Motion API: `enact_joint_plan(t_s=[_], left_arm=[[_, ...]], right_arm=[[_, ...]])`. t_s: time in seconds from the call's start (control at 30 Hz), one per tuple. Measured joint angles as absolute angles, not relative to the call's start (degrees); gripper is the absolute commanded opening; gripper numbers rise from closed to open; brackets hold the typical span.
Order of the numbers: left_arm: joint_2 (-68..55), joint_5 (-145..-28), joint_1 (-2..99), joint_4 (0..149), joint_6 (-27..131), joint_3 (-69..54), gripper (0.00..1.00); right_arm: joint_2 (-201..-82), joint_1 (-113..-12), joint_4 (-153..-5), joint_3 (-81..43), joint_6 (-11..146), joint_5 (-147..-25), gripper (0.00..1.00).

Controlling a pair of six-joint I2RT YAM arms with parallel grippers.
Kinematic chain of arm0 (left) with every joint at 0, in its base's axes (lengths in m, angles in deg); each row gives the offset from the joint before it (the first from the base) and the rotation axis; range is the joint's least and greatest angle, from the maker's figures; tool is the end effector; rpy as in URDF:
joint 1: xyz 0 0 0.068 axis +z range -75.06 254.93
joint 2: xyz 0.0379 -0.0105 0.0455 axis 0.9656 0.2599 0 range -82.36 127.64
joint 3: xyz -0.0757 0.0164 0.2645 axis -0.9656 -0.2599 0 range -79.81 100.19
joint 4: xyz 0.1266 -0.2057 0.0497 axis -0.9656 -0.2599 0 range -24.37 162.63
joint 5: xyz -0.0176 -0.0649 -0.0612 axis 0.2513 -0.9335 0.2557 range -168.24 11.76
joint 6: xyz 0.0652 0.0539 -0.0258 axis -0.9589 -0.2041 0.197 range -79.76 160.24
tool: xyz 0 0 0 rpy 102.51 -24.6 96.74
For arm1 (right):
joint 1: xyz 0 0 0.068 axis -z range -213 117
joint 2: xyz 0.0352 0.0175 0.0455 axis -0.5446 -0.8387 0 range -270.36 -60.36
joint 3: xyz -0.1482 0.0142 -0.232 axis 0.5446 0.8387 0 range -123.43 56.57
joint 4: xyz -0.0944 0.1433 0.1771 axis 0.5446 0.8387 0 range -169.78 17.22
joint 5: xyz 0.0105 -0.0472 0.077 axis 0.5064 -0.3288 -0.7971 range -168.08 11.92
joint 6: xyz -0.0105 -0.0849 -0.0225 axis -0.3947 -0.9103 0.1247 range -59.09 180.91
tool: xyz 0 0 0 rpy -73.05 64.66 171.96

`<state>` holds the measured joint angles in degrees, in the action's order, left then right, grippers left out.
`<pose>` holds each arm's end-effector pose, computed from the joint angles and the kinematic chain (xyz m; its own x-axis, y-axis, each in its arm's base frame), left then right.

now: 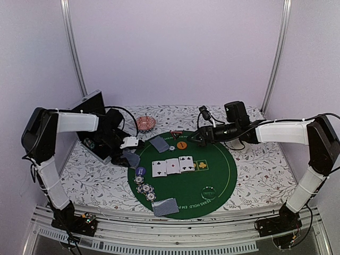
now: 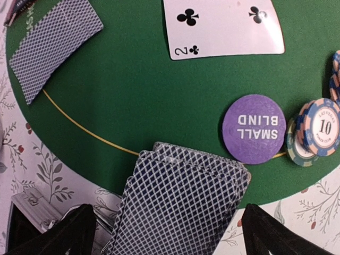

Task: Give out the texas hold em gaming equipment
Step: Adjust the face-down deck piles on the poker table mat, then pick up the face-down deck piles from the poker table mat.

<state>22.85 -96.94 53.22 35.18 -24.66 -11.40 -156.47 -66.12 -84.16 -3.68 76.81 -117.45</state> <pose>0.3155 -0.1528 0.1389 0.0113 0.9188 -0.3945 0.9927 0.0372 0.1150 0.2945 0.2517 0.2229 -0.6605 -0.1781 -0.7294 -0.7222 0.4166 0.5522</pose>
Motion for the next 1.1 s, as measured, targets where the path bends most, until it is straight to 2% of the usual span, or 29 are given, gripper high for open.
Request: enact_joint_plan(t_s=[1.1], left_arm=[[25.5,-96.7,53.2,35.3,-24.5,-9.2,0.98]], right_arm=[[-156.5,-66.1,-84.2,-3.7,77.4,-117.7,0.99]])
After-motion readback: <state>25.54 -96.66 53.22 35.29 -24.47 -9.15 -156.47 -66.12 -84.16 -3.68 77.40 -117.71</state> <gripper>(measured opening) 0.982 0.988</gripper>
